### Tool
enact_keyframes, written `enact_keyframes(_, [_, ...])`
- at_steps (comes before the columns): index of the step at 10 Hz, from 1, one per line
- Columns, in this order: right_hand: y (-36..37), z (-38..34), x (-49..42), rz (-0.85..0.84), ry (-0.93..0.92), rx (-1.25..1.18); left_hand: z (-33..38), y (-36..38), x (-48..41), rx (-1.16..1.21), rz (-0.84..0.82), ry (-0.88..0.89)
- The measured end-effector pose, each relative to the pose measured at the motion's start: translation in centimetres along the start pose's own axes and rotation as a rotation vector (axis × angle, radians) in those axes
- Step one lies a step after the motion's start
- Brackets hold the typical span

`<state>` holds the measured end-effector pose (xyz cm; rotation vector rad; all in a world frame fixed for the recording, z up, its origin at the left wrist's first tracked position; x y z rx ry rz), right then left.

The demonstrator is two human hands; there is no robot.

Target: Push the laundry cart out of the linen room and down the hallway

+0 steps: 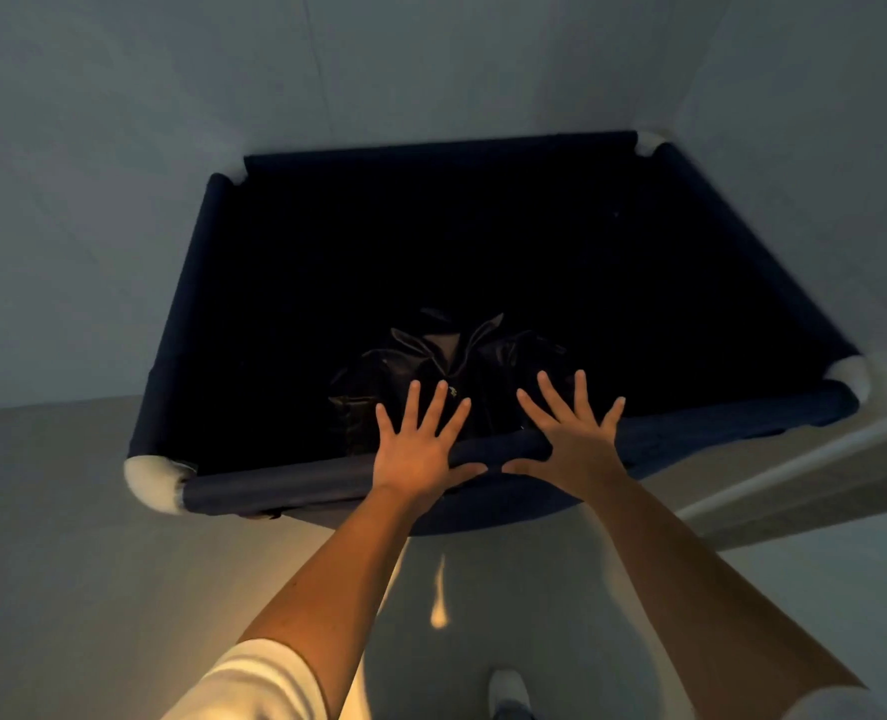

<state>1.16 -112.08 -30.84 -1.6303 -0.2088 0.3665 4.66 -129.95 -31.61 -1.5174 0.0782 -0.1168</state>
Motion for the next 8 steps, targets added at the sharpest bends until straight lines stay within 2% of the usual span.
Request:
enact_keyframes(2, [0.8, 1.4, -0.2, -0.073, -0.009, 0.024, 0.8, 0.5, -0.5, -0.053, 0.016, 0.025])
enact_keyframes(4, [0.0, 2.4, 0.2, -0.055, 0.001, 0.020, 2.3, 0.3, -0.9, -0.083, 0.014, 0.053])
enact_keyframes(6, [-1.0, 1.7, 1.0, 0.014, -0.029, -0.071, 2.4, -0.8, 0.2, -0.142, 0.044, -0.035])
enact_keyframes(8, [-1.2, 1.2, 1.6, -0.061, -0.027, -0.110, 3.2, -2.1, 2.3, -0.107, 0.105, -0.152])
Point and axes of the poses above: each hand's wrist, its own x-axis away from the middle knuckle, its own y-axis out of the palm, z = x × y, the point moved 6 cm from there along -x, towards the middle knuckle, and after that the axes turned 11 degrees about z, right-handed, at the moved point
